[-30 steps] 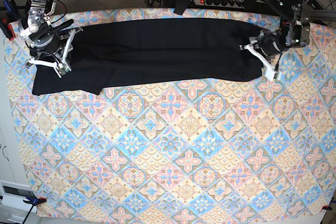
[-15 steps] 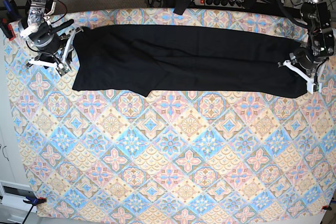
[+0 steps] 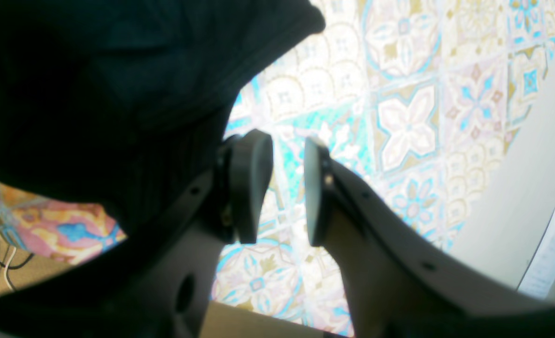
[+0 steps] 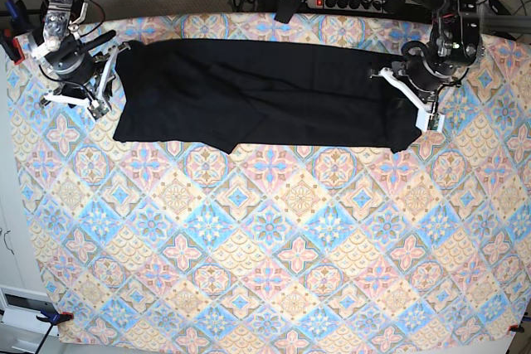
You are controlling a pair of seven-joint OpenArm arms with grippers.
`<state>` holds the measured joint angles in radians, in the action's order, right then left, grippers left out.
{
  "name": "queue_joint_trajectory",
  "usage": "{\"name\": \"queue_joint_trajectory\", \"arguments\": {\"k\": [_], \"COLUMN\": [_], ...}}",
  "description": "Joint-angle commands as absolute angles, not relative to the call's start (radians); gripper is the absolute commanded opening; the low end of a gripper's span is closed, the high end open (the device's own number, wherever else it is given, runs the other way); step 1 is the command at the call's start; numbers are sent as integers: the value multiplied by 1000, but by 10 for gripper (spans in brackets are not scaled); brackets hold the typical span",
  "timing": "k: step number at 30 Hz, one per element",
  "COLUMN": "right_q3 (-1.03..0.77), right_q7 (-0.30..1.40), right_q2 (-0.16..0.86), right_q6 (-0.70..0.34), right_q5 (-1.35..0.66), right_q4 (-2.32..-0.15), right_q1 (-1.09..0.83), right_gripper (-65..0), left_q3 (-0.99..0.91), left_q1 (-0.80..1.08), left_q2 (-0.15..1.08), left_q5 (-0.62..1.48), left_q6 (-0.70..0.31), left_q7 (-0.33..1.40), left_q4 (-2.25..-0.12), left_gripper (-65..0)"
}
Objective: Fold the T-shirt properly
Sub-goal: 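Grasp the shirt end with the left gripper and fold it inward, then press and fold the strip end inward with the left gripper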
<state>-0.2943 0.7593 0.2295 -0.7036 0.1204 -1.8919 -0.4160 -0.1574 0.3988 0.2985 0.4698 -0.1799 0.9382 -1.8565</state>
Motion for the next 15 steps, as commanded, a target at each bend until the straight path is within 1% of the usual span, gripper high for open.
{"name": "queue_joint_trajectory", "arguments": {"k": [1, 8, 11, 15], "right_q3": [-300, -300, -300, -300], "right_q7": [743, 743, 743, 743], "right_q2": [240, 240, 240, 240], "right_q6": [-698, -698, -698, -698], "right_q5": [111, 111, 111, 111], "right_q4": [-1911, -1911, -1911, -1911], "right_q1": [-412, -410, -410, -410], "right_gripper": [-498, -499, -499, -499], "left_q3": [-147, -139, -137, -137], "left_q1": [400, 387, 355, 332], "left_q2": [289, 225, 180, 143], "left_q5": [481, 481, 486, 486], "left_q6": [-186, -186, -186, -186], "left_q7": [923, 921, 923, 923], "left_q4": [-1876, -1876, -1868, -1814], "left_gripper": [-650, -650, -650, -650]}}
